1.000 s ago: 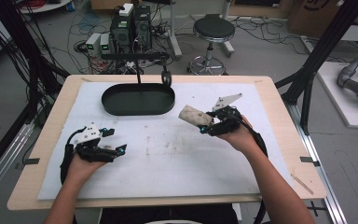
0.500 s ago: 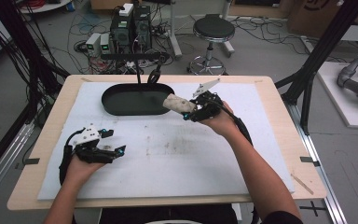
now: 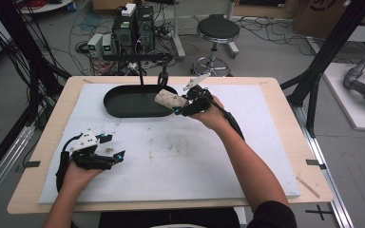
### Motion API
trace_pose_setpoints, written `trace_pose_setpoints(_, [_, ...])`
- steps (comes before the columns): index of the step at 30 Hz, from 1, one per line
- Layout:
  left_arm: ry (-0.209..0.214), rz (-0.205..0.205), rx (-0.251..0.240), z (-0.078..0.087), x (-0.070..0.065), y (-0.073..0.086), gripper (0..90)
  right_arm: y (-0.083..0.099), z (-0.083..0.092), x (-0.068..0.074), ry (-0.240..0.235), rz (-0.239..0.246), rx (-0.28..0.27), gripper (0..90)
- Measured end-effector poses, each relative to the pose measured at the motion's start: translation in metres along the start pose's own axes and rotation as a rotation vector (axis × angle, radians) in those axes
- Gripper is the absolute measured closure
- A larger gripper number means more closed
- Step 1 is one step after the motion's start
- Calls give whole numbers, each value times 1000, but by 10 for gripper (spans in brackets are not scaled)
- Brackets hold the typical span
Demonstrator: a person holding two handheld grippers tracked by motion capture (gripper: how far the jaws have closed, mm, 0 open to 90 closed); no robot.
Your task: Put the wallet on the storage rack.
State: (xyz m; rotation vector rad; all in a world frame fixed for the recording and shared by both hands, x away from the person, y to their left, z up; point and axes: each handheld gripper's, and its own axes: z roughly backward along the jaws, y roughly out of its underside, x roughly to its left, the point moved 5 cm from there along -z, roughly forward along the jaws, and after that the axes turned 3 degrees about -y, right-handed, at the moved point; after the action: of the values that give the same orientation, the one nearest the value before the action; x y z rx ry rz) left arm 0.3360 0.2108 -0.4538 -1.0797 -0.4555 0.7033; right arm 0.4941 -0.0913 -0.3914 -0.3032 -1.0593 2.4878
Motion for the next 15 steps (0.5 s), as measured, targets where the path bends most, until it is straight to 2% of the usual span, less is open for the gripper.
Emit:
trace_pose_setpoints(7, [-25,13,0,14,3,7,169,-6,-12,-10,5,-7,20,355])
trace_pose_setpoints(10, [-34,16,2,17,4,9,169,-11,-15,-11,14,3,21,355])
trace_pose_setpoints(11, [-40,19,3,20,4,10,169,-15,-18,-11,8,-3,-1,356])
trace_pose_setpoints(15, [-50,20,5,24,5,13,169,-19,-26,-11,5,0,14,355])
